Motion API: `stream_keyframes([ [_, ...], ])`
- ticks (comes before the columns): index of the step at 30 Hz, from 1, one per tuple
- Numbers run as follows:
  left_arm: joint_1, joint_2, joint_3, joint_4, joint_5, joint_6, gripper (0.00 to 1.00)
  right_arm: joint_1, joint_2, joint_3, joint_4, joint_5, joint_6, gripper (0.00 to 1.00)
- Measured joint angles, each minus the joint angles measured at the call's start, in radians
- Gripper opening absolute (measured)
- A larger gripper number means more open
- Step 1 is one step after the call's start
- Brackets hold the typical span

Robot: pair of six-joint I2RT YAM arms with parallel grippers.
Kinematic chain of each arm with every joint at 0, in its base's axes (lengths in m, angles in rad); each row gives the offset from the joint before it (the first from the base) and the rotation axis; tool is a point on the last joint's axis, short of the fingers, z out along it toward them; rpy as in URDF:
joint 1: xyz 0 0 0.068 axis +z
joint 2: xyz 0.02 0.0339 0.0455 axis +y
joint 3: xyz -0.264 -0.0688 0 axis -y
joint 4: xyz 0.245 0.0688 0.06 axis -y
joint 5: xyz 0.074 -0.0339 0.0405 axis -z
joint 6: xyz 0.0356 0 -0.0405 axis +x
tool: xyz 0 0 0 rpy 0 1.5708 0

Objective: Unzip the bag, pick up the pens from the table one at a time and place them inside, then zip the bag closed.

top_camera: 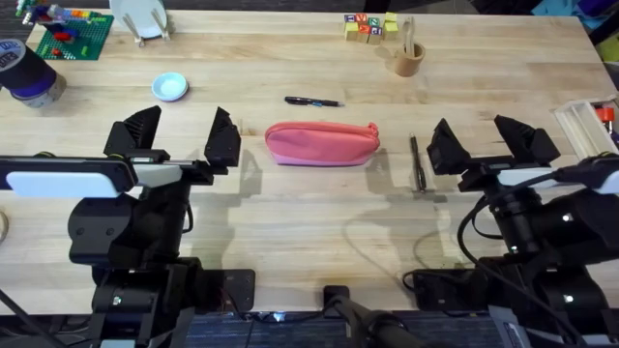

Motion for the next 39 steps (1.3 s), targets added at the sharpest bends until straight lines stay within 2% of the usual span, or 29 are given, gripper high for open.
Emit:
stream_keyframes([
  [13, 0.000, 0.000, 0.001, -0.009, -0.004, 0.003, 0.993, 0.000, 0.001, 0.002, -0.014, 0.004, 0.016, 0.997],
  [17, 0.000, 0.003, 0.044, -0.110, -0.008, -0.021, 0.993, 0.000, 0.004, 0.039, -0.087, 0.006, 0.071, 0.996],
  [22, 0.000, 0.092, 0.248, -0.262, -0.007, -0.034, 0.993, 0.000, 0.090, 0.198, -0.305, 0.007, 0.101, 0.995],
  [29, 0.000, 0.350, 0.625, -0.518, 0.008, -0.039, 0.993, 0.000, 0.327, 0.582, -0.575, -0.003, 0.114, 0.996],
  [34, 0.000, 0.527, 0.829, -0.613, 0.031, -0.041, 0.993, -0.001, 0.499, 0.794, -0.672, -0.052, 0.119, 0.996],
  [39, 0.000, 0.659, 0.968, -0.649, 0.076, -0.042, 0.993, -0.002, 0.621, 0.908, -0.684, -0.106, 0.121, 0.996],
])
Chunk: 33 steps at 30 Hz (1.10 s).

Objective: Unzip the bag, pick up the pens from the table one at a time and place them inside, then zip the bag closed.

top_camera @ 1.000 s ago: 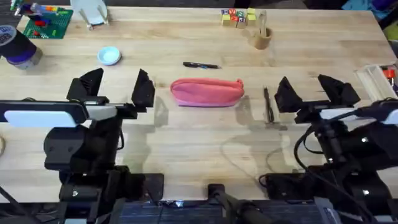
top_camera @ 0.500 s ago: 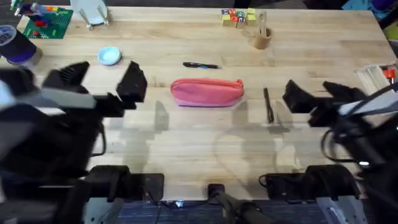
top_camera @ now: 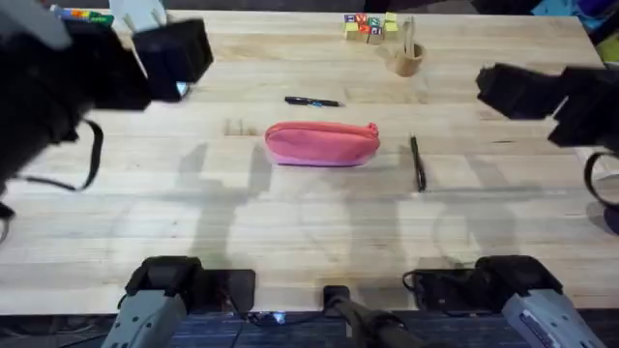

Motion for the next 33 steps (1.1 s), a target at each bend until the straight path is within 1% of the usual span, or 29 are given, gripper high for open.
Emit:
stream_keyframes([
  [2, 0.000, 0.043, 0.041, -0.009, 0.022, 0.000, 0.993, 0.000, 0.031, 0.021, 0.000, -0.013, 0.000, 0.996],
  [5, 0.000, 0.088, 0.075, -0.020, 0.047, 0.000, 0.993, 0.000, 0.062, 0.032, -0.001, -0.024, 0.000, 0.996],
  [11, 0.000, 0.141, 0.081, -0.087, 0.064, 0.004, 0.993, 0.000, 0.075, 0.032, -0.007, -0.034, 0.000, 0.996],
  [14, 0.000, 0.158, 0.081, -0.145, 0.070, 0.036, 0.994, 0.000, 0.075, 0.032, -0.007, -0.037, 0.000, 0.996],
  [16, 0.000, 0.167, 0.081, -0.183, 0.073, 0.071, 0.994, 0.000, 0.075, 0.032, -0.007, -0.037, 0.000, 0.996],
  [19, 0.000, 0.178, 0.081, -0.228, 0.088, 0.155, 0.994, 0.000, 0.075, 0.032, -0.007, -0.037, 0.000, 0.997],
  [22, 0.000, 0.179, 0.081, -0.260, 0.129, 0.266, 0.993, 0.000, 0.075, 0.032, -0.007, -0.037, 0.000, 0.996],
  [25, 0.000, 0.179, 0.081, -0.293, 0.187, 0.394, 0.993, 0.000, 0.075, 0.032, -0.007, -0.037, 0.000, 0.996],
  [28, 0.000, 0.179, 0.081, -0.334, 0.249, 0.538, 0.992, 0.000, 0.075, 0.032, -0.006, -0.037, 0.000, 0.996],
  [30, 0.000, 0.180, 0.081, -0.364, 0.281, 0.626, 0.994, 0.000, 0.075, 0.032, -0.007, -0.037, 0.000, 0.996],
  [33, 0.000, 0.197, 0.081, -0.405, 0.317, 0.740, 0.993, 0.000, 0.075, 0.032, -0.007, -0.037, 0.000, 0.996],
])
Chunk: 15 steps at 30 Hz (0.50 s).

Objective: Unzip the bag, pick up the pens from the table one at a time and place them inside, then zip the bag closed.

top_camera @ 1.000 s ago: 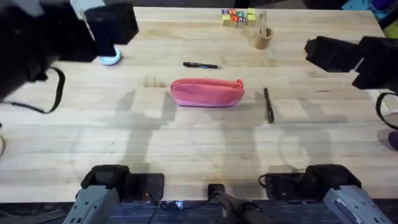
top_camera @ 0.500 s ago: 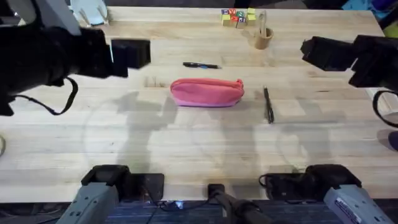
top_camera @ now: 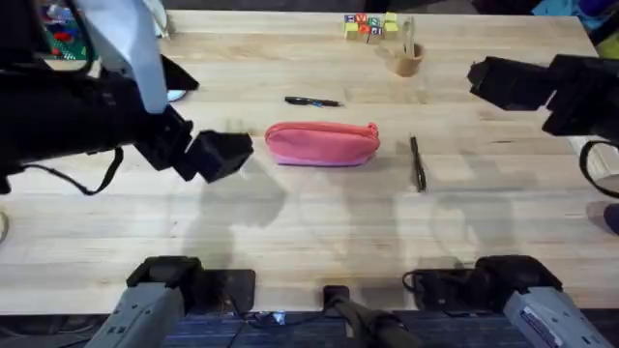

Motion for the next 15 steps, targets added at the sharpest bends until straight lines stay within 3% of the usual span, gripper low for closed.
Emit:
stream_keyframes([
  [7, 0.000, 0.089, 0.000, -0.016, 0.080, 0.199, 0.993, 0.000, 0.000, 0.000, 0.000, 0.000, 0.000, 0.996],
  [15, 0.000, 0.215, 0.000, -0.005, 0.130, 0.347, 0.993, 0.000, 0.000, 0.000, 0.000, 0.000, 0.000, 0.996],
])
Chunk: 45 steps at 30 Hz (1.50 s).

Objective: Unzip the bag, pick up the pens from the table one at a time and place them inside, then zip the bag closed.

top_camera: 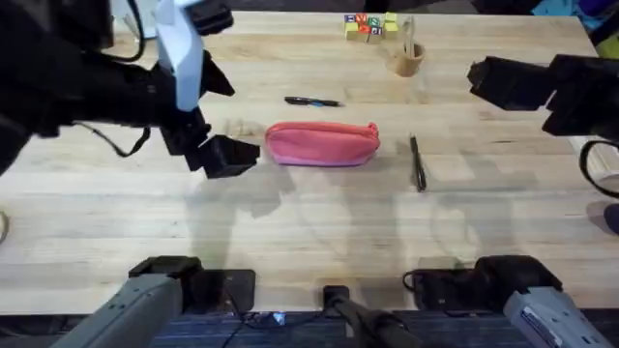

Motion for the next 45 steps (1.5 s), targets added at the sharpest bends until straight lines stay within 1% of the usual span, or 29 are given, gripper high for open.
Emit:
stream_keyframes([
  [5, 0.000, 0.081, 0.000, 0.027, 0.003, 0.051, 0.993, 0.000, 0.000, 0.000, 0.000, 0.000, 0.000, 0.996],
  [10, 0.000, 0.147, 0.000, 0.049, 0.003, 0.075, 0.993, 0.000, 0.000, 0.000, 0.000, 0.000, 0.000, 0.997],
  [17, 0.000, 0.242, 0.000, 0.071, 0.003, 0.082, 0.992, 0.000, 0.000, 0.000, 0.000, 0.000, 0.000, 0.997],
  [28, 0.000, 0.397, 0.000, 0.187, 0.011, 0.085, 0.995, 0.000, 0.000, 0.000, 0.000, 0.000, 0.000, 0.997],
  [32, 0.000, 0.454, 0.000, 0.214, 0.028, 0.085, 0.993, 0.000, 0.000, 0.000, 0.000, 0.000, 0.000, 0.997],
  [35, 0.000, 0.480, 0.000, 0.235, 0.059, 0.085, 0.993, 0.000, 0.000, 0.000, 0.000, 0.000, 0.000, 0.997],
  [45, 0.000, 0.502, 0.000, 0.261, 0.156, 0.085, 0.994, 0.000, 0.000, 0.000, 0.000, 0.000, 0.000, 0.996],
])
